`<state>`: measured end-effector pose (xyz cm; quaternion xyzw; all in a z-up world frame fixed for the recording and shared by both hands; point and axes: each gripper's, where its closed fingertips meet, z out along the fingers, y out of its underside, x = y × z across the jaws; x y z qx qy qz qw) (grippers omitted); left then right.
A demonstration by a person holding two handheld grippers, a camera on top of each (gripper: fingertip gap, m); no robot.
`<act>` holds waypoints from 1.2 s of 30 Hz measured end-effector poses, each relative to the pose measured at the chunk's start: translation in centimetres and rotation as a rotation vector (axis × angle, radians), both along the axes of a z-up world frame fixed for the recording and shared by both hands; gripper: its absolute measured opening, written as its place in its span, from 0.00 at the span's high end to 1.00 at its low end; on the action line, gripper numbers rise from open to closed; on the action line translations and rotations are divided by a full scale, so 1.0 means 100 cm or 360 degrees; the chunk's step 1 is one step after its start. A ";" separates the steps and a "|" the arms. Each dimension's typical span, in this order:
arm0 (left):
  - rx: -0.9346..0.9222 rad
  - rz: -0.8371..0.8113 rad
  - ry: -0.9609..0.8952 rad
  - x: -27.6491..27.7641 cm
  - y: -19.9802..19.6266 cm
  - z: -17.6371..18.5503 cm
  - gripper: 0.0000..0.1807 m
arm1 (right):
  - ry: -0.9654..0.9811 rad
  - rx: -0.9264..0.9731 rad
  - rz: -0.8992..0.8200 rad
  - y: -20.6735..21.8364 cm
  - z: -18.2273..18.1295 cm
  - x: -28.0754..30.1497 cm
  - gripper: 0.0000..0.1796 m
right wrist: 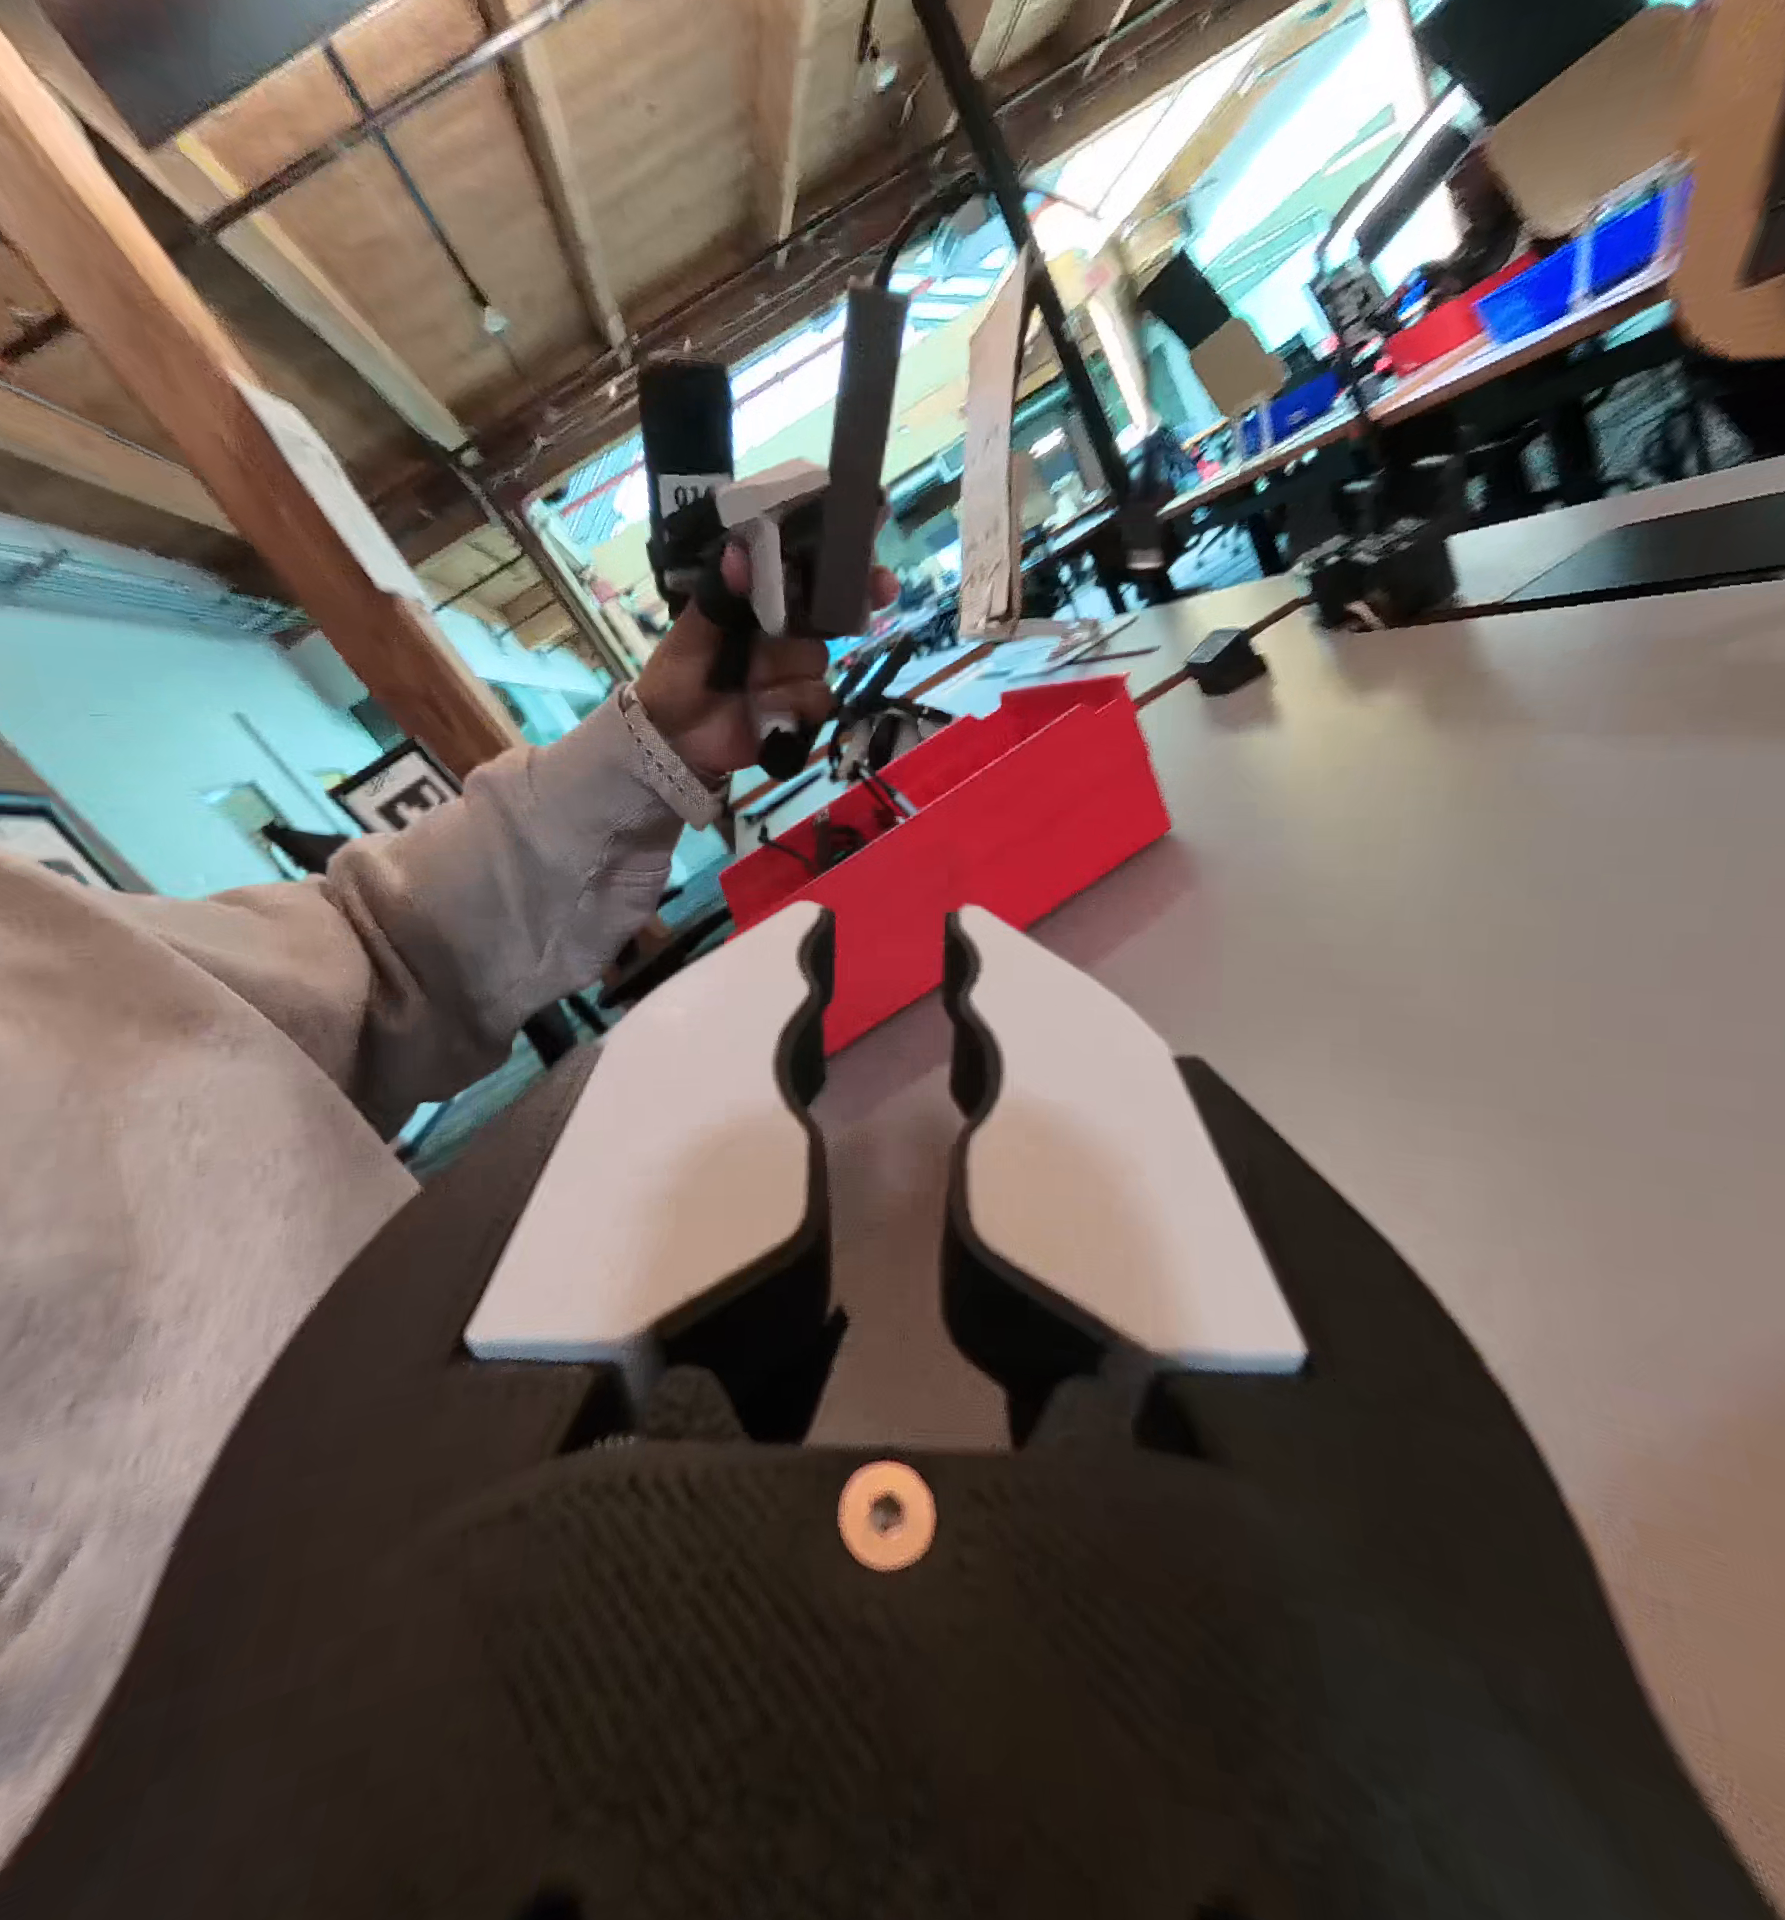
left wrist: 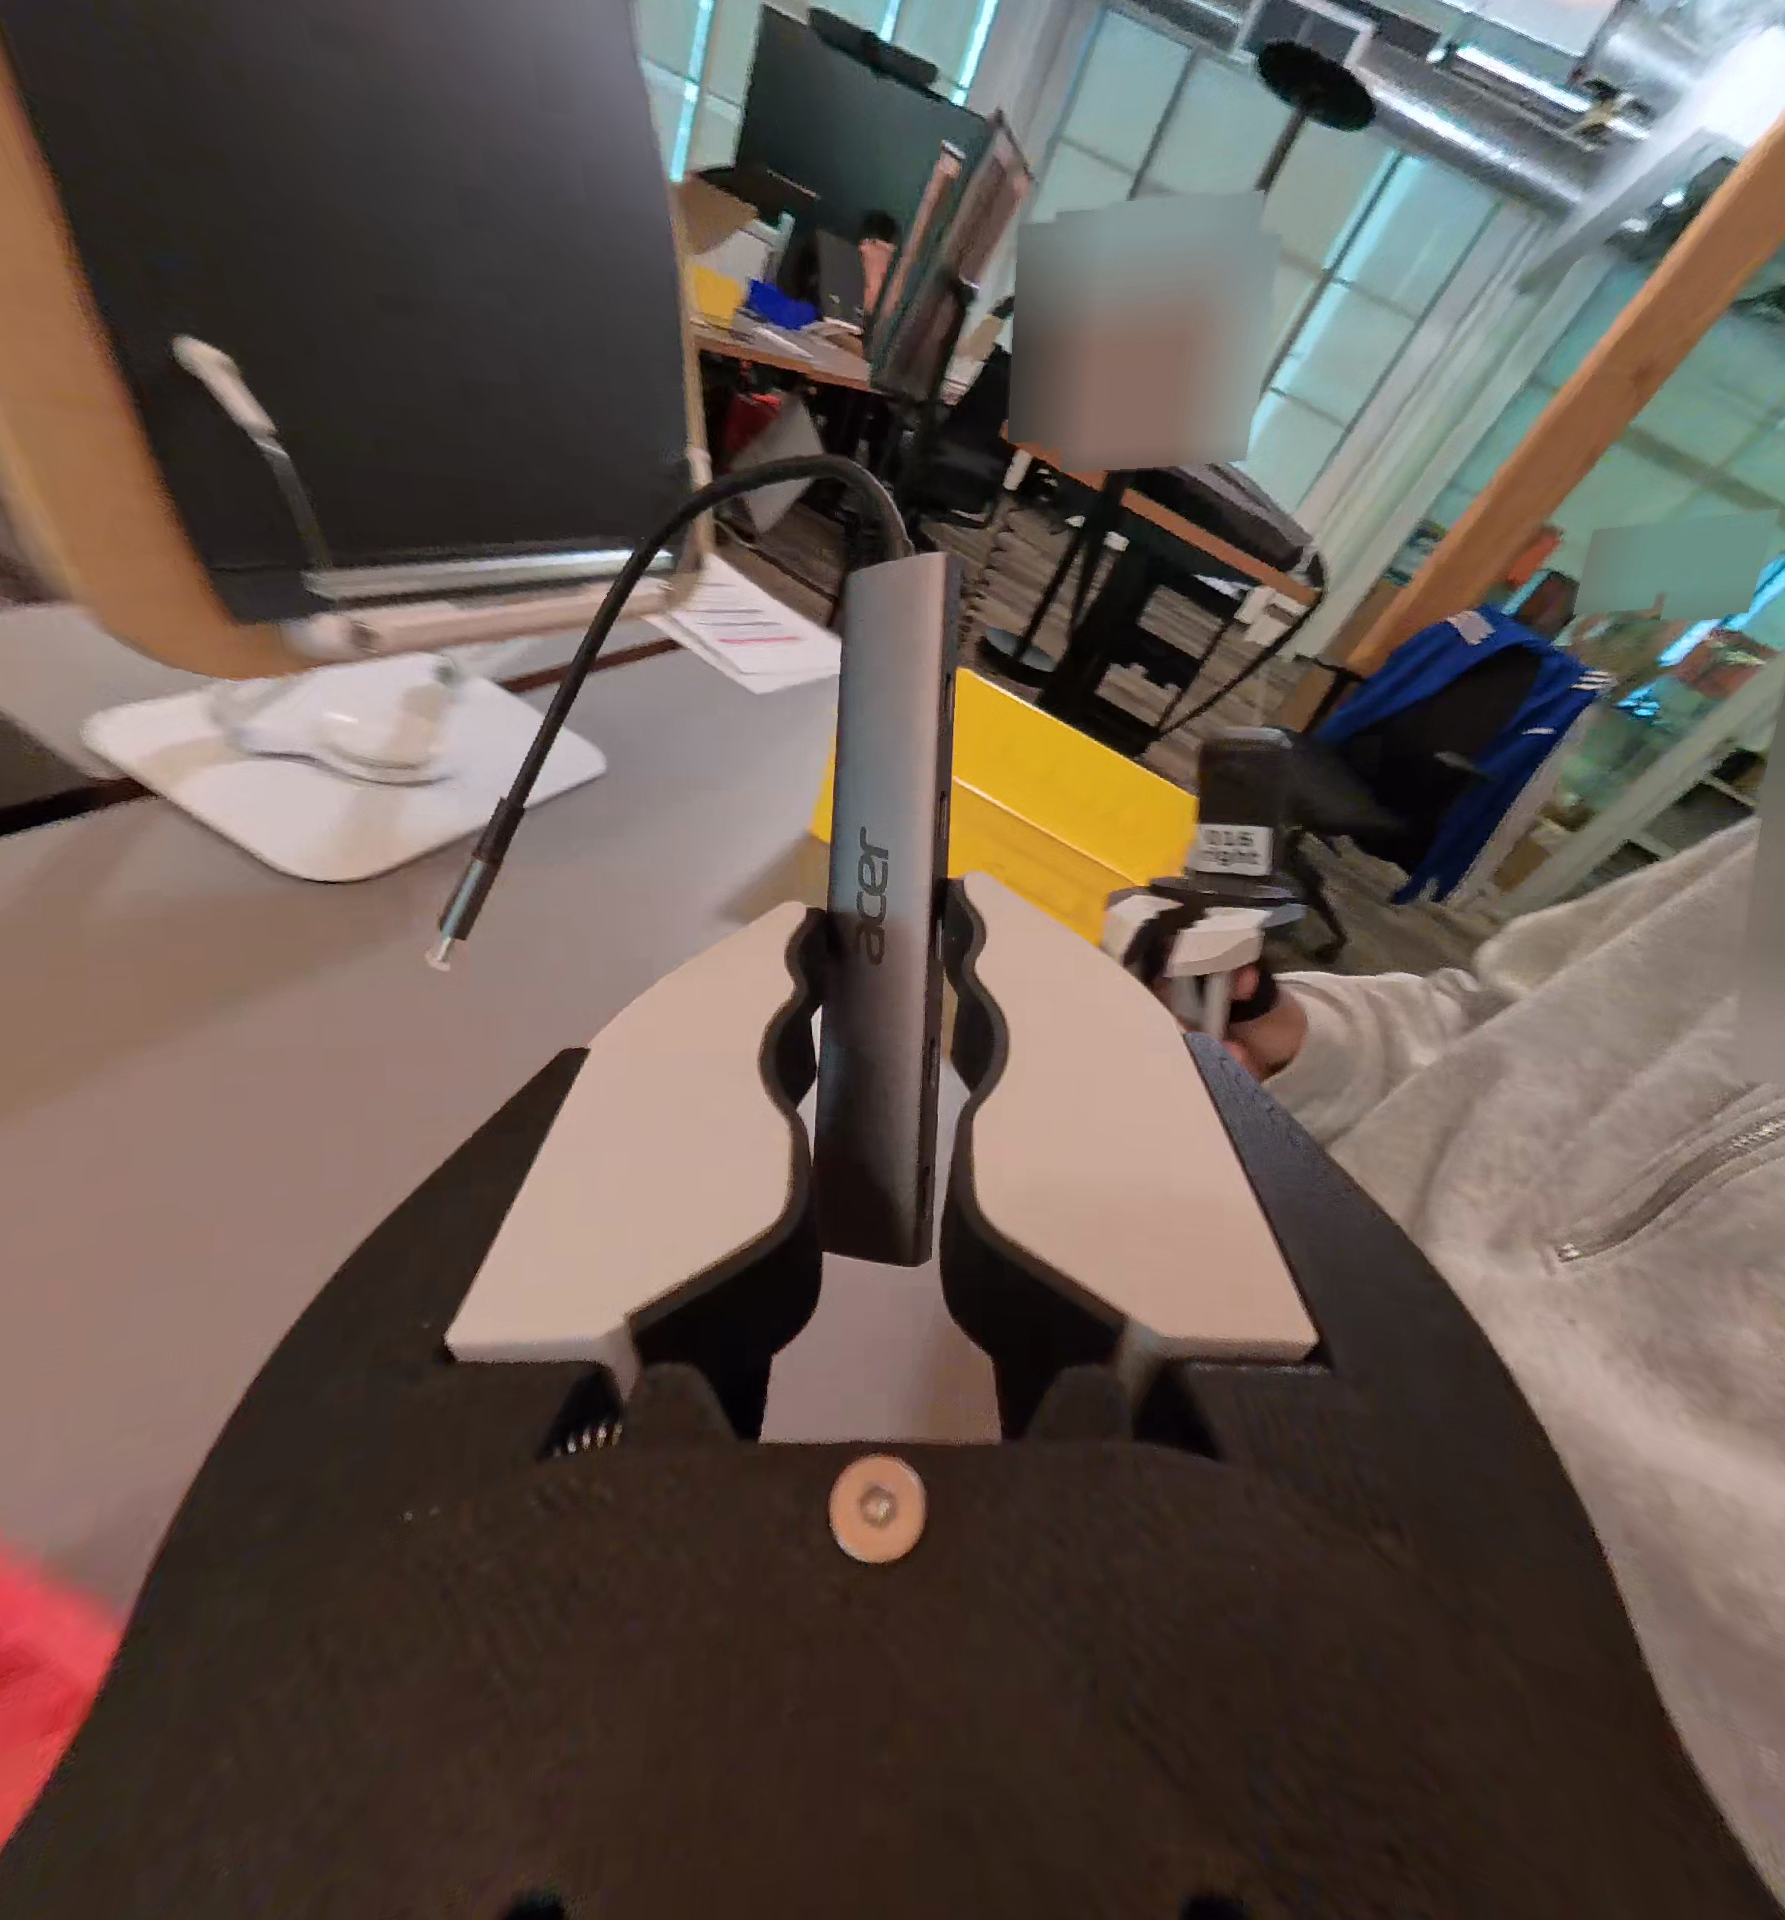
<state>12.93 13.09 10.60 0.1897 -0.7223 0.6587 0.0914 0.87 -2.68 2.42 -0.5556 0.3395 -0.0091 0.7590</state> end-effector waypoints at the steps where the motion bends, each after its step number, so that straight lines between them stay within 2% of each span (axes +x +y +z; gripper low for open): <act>1: -0.0028 -0.0045 0.0038 -0.012 -0.015 -0.005 0.87 | -0.0008 -0.0044 0.0026 0.009 -0.001 0.003 0.92; 4: -0.0129 -0.0144 0.0171 -0.051 -0.053 -0.024 0.87 | -0.0103 -0.0183 -0.0057 0.017 -0.014 -0.003 0.94; 7: -0.0256 -0.0156 0.0238 -0.081 -0.085 -0.048 0.87 | -0.0057 -0.0151 -0.0103 0.019 -0.027 -0.015 0.90; 9: -0.0302 -0.0078 0.0120 -0.091 -0.102 -0.068 0.87 | -0.0016 -0.0121 -0.0055 0.022 -0.027 -0.018 0.90; 12: -0.0289 0.0086 -0.0054 -0.099 -0.120 -0.098 0.87 | 0.0042 -0.0166 -0.0157 0.010 -0.035 -0.007 0.90; 15: -0.0121 0.0174 -0.0148 -0.108 -0.136 -0.123 0.87 | 0.0124 -0.0067 -0.0197 -0.002 -0.037 0.000 0.87; 18: 0.0116 0.0095 -0.0312 -0.120 -0.150 -0.142 0.87 | 0.0255 -0.0053 -0.0135 0.001 -0.049 0.002 0.82; 21: 0.0231 0.0009 -0.0353 -0.131 -0.157 -0.157 0.87 | 0.0369 -0.0021 -0.0082 0.006 -0.059 0.002 0.80; 24: 0.0345 -0.0023 -0.0531 -0.137 -0.160 -0.164 0.87 | 0.0404 -0.0020 -0.0070 0.003 -0.062 0.002 0.87; 26: 0.0321 -0.0036 -0.0530 -0.138 -0.160 -0.163 0.87 | 0.0392 -0.0028 -0.0049 0.003 -0.062 0.001 0.87; 28: 0.0184 -0.0078 -0.0436 -0.140 -0.158 -0.155 0.87 | 0.0367 0.0025 -0.0011 0.003 -0.056 0.000 0.87; 30: 0.0054 -0.0195 -0.0185 -0.143 -0.155 -0.153 0.83 | 0.0369 0.0105 0.0063 0.003 -0.051 -0.002 0.88; 32: -0.0091 -0.0390 0.0235 -0.148 -0.152 -0.152 0.70 | 0.0380 0.0238 0.0150 0.002 -0.044 -0.004 0.88; 33: -0.0178 -0.0444 0.0441 -0.146 -0.149 -0.151 0.66 | 0.0379 0.0309 0.0196 0.001 -0.040 -0.006 0.88; 36: -0.0516 -0.0656 0.0887 -0.146 -0.140 -0.130 0.69 | 0.0338 0.0403 0.0311 0.002 -0.029 -0.012 0.88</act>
